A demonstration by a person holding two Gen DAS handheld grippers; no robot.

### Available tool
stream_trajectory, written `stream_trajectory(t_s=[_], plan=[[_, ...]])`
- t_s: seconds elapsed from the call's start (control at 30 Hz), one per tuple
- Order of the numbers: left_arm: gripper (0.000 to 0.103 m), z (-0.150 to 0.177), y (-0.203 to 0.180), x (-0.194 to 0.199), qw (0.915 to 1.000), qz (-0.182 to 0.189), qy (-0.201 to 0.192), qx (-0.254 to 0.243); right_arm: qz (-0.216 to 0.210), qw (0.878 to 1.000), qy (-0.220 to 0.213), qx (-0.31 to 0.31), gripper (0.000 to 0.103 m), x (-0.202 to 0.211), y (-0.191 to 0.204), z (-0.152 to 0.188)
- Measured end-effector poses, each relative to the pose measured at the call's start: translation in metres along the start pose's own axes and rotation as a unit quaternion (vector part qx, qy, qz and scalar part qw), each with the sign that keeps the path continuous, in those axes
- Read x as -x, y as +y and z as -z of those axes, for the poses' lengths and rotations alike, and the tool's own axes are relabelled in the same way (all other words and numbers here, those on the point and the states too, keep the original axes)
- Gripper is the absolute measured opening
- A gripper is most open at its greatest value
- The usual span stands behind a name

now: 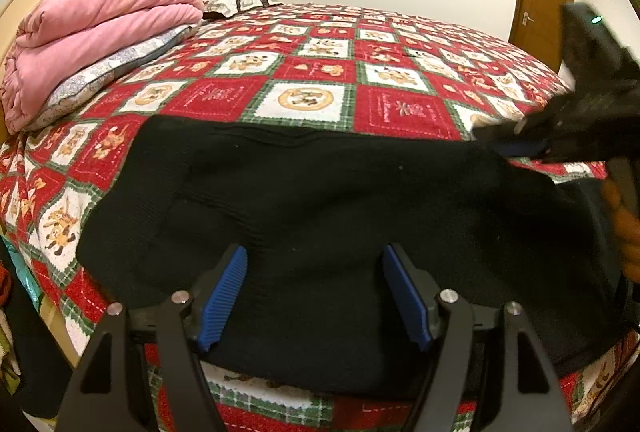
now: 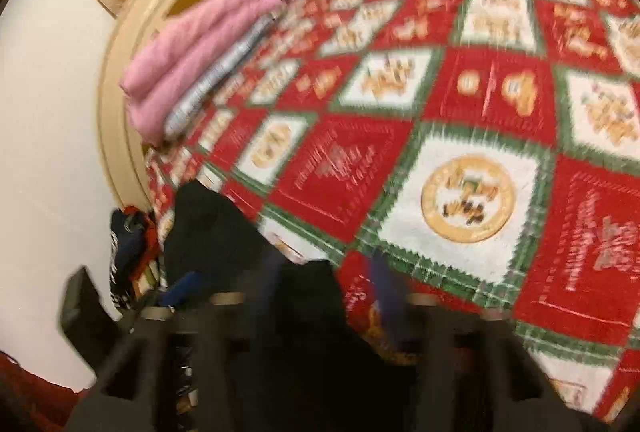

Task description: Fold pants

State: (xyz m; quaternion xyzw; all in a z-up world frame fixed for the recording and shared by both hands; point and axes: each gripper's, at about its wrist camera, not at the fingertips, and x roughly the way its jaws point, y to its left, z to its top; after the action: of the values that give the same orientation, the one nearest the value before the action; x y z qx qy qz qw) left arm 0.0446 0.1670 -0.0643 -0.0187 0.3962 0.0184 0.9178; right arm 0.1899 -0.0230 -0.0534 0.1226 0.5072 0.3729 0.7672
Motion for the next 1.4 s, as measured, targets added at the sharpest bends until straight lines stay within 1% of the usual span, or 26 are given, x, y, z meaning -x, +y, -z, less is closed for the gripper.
stream_trajectory(t_s=[0.03,0.13,0.3,0.33,0.47,0.5,0.57,0.6,0.63,0.7,0.73,0.83,0.9,0.97,1.0,1.03,1.07,1.1,1.13,1.2,1.23,1.27,1.3,1.33,1.37,1.4], plan=[[0.074,0.000,0.000,0.000,1.0000,0.000,0.000,0.000,0.008,1.000,0.006,0.005,0.024,-0.005,0.001,0.001],[0.075,0.000,0.000,0.000,1.0000,-0.001,0.000,0.000,0.050,0.997,0.008,0.065,0.023,-0.007,0.022,0.008],[0.075,0.001,0.000,0.000,1.0000,-0.001,-0.001,0.000,0.106,0.985,0.020,0.132,0.011,-0.011,0.046,0.020],[0.075,0.001,0.000,0.000,1.0000,-0.001,-0.001,0.000,0.112,0.985,0.020,0.133,0.010,-0.010,0.048,0.019],[0.075,0.000,-0.001,0.000,1.0000,-0.001,-0.003,-0.001,0.131,0.984,-0.033,0.113,0.007,0.004,0.043,0.006],[0.075,0.001,-0.001,-0.001,1.0000,-0.004,-0.002,-0.003,0.135,0.985,-0.038,0.105,0.000,0.003,0.040,0.002],[0.075,0.001,-0.002,-0.001,1.0000,-0.004,-0.003,-0.006,0.209,0.970,-0.052,0.114,0.000,-0.006,0.031,0.001],[0.076,0.001,-0.002,-0.001,1.0000,-0.003,-0.004,-0.006,0.200,0.974,-0.039,0.098,0.000,-0.012,0.022,0.000],[0.076,0.001,-0.002,0.000,1.0000,-0.001,-0.004,-0.006,0.175,0.981,-0.042,0.069,0.000,-0.011,0.012,0.000],[0.076,0.001,-0.001,-0.001,1.0000,0.002,-0.006,-0.004,0.141,0.987,-0.071,0.030,0.000,0.010,0.005,-0.002],[0.077,0.002,-0.002,-0.001,1.0000,0.000,-0.008,-0.005,0.138,0.986,-0.091,0.016,0.000,0.022,0.004,-0.001],[0.078,0.003,-0.003,-0.001,1.0000,-0.004,-0.007,-0.003,0.147,0.976,-0.157,-0.023,0.001,0.074,-0.005,0.006],[0.078,0.001,-0.004,-0.001,1.0000,-0.003,-0.003,-0.001,0.146,0.970,-0.187,-0.048,0.001,0.108,-0.019,0.012],[0.078,0.001,-0.003,-0.001,1.0000,-0.003,-0.002,0.001,0.168,0.958,-0.217,-0.087,0.003,0.148,-0.040,0.021],[0.078,0.000,-0.004,-0.001,1.0000,-0.004,-0.001,0.002,0.181,0.951,-0.224,-0.112,0.014,0.167,-0.056,0.024],[0.078,0.001,-0.003,-0.001,1.0000,-0.005,0.000,0.003,0.187,0.946,-0.226,-0.137,0.026,0.181,-0.070,0.027],[0.078,0.000,-0.004,-0.001,1.0000,-0.006,0.001,0.003,0.186,0.940,-0.230,-0.172,0.056,0.197,-0.091,0.032],[0.078,0.000,-0.003,-0.002,1.0000,-0.006,0.002,0.004,0.180,0.932,-0.240,-0.203,0.068,0.210,-0.109,0.037],[0.078,0.000,-0.002,-0.002,1.0000,-0.005,0.003,0.004,0.173,0.917,-0.259,-0.248,0.068,0.231,-0.135,0.047],[0.078,0.000,-0.003,-0.002,1.0000,-0.006,0.002,0.004,0.186,0.893,-0.277,-0.301,0.068,0.259,-0.166,0.060],[0.079,0.000,-0.003,-0.002,1.0000,-0.006,0.002,0.004,0.208,0.879,-0.292,-0.315,0.068,0.277,-0.180,0.066],[0.079,0.000,-0.002,-0.003,1.0000,-0.007,0.003,0.004,0.233,0.870,-0.298,-0.316,0.068,0.285,-0.186,0.067],[0.079,0.000,-0.002,-0.003,1.0000,-0.008,0.003,0.004,0.275,0.859,-0.295,-0.316,0.068,0.294,-0.194,0.067],[0.080,0.000,-0.002,-0.004,0.9999,-0.010,0.003,0.005,0.317,0.851,-0.277,-0.315,0.068,0.299,-0.202,0.063],[0.080,0.000,-0.002,-0.004,0.9999,-0.010,0.003,0.006,0.340,0.848,-0.261,-0.312,0.068,0.301,-0.211,0.059],[0.080,0.000,-0.003,-0.004,0.9999,-0.011,0.003,0.007,0.352,0.849,-0.245,-0.308,0.068,0.300,-0.220,0.054]])
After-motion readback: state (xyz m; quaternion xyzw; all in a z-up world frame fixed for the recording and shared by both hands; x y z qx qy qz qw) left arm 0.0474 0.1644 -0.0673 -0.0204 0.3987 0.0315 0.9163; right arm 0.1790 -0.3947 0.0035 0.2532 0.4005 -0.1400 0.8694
